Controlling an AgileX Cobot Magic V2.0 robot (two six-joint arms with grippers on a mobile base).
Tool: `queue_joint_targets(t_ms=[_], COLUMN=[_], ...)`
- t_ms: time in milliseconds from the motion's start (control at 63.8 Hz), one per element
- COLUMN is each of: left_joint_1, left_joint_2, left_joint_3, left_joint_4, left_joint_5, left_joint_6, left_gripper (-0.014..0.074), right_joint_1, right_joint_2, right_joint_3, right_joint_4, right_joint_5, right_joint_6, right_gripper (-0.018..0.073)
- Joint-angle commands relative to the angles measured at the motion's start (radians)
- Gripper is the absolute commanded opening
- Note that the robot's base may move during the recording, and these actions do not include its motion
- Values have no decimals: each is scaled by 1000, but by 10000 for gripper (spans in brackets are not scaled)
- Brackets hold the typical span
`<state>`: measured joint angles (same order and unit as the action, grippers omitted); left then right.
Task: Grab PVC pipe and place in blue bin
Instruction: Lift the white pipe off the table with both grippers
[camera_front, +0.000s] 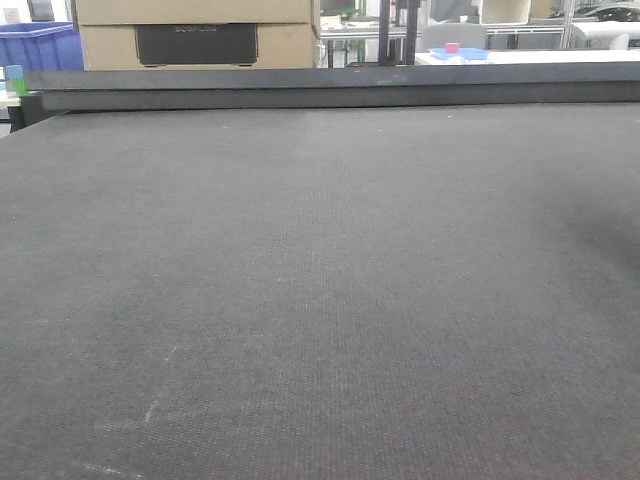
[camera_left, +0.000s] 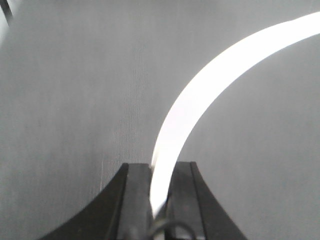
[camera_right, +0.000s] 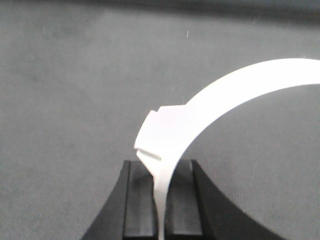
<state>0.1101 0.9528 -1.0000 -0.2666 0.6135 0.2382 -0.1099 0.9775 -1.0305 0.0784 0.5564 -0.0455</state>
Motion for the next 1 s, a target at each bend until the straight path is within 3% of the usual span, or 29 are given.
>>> queue_joint_targets(t_ms=[0,141,392,909,987], left_joint_1=[-6,-6,-6,-6,-35], left_joint_2=[-83,-208,-375,-399,-409], left_joint_3=[80,181,268,268,266], left_joint_4=[-28,-40,-34,-44,-44], left_joint_5=[-127,-229,-236,-243,-248], left_joint_6=[-12,-12,-12,-12,-12], left_gripper=[-111,-111,-111,-111,-111], right_joint_1=[2,2,2,2,2], right_joint_2=[-70,-179,-368,-432,-432], right_joint_3=[75,178,229,229,229], right_joint_4=[-6,-6,-36,-39,-39], right_joint_5=[-88,-126,-178,-181,-184], right_joint_6=[-10,-10,-10,-10,-10], right_gripper=[-168,-168,-168,-168,-168])
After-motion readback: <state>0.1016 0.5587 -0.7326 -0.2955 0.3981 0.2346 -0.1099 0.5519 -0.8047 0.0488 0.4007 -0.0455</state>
